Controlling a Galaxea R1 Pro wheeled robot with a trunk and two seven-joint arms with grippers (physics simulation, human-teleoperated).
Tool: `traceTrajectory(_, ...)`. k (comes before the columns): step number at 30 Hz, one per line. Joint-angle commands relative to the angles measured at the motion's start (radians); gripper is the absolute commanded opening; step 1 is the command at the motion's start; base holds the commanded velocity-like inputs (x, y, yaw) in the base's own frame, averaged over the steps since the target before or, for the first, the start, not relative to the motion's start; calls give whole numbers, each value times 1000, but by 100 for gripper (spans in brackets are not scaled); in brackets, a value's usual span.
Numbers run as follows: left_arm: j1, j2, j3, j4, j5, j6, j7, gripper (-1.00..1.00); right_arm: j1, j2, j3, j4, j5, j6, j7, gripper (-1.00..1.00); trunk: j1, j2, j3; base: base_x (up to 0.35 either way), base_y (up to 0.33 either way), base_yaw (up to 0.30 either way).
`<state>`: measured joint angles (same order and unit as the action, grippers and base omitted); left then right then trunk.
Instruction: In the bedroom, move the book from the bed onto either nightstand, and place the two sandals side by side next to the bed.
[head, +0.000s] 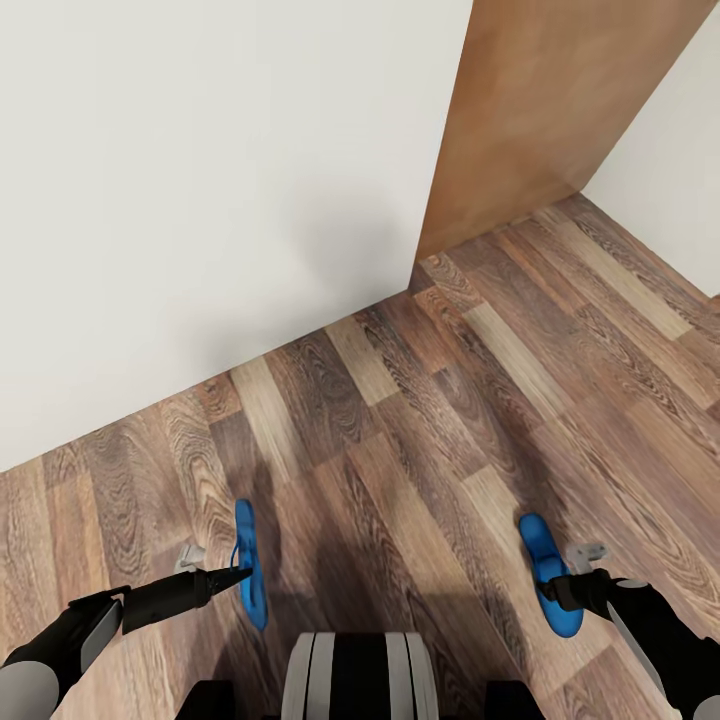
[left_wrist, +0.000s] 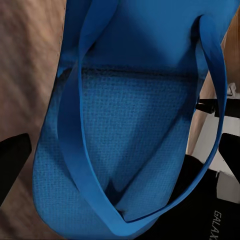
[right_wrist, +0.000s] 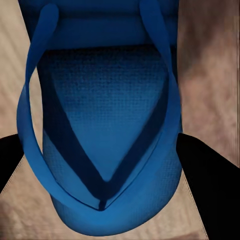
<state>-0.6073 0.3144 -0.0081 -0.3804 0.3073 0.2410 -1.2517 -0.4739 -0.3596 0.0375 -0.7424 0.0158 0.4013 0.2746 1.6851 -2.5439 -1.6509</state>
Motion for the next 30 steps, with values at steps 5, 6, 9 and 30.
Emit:
traceTrajectory(5,0,0,-2,0,4,11,-4,-100,0,-1,2,-5,1,5,5,-100,-2,1,19,0,0,0)
traceTrajectory(6,0,0,-2,0,4,11,-4,-100,0,-1,1,-7,0,5,6,-100,-3,1,23,0,0,0)
traceTrajectory(9,0,1,-2,0,4,11,-5,-100,0,-1,-3,-9,-2,3,8,-100,-4,2,34,0,0,0)
traceTrajectory(30,0,61,-6,8,4,6,-3,-100,8,-41,-192,232,-255,-7,723,-100,-14,7,116,0,0,0)
